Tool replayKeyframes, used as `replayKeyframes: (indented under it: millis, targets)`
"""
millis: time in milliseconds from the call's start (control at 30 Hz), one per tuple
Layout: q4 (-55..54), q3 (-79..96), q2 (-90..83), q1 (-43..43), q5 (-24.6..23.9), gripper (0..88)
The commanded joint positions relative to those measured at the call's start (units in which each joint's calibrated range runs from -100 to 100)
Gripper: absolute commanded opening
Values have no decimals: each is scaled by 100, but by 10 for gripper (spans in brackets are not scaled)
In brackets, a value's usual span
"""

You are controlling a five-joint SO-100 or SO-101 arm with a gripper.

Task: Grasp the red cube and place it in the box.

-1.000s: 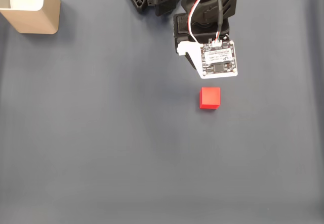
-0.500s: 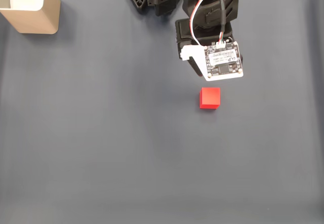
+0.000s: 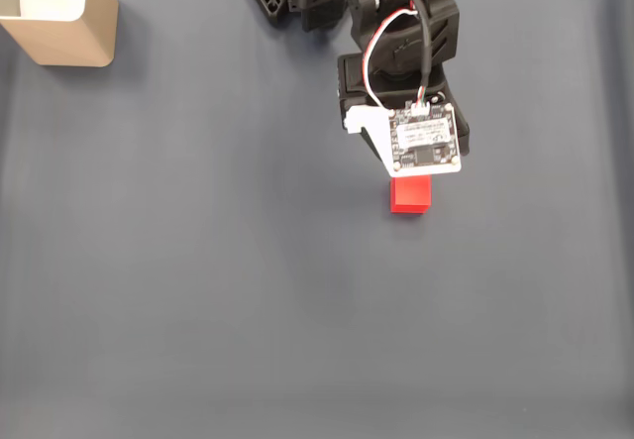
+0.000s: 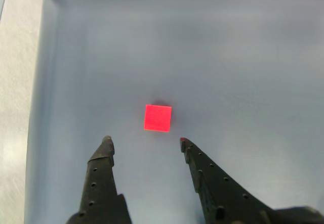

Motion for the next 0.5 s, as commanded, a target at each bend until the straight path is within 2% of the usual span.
replayKeyframes:
  millis: [0,467]
  targets:
    - [-262,20,90,94,24,317]
    - [-778,322,341,172,103,343]
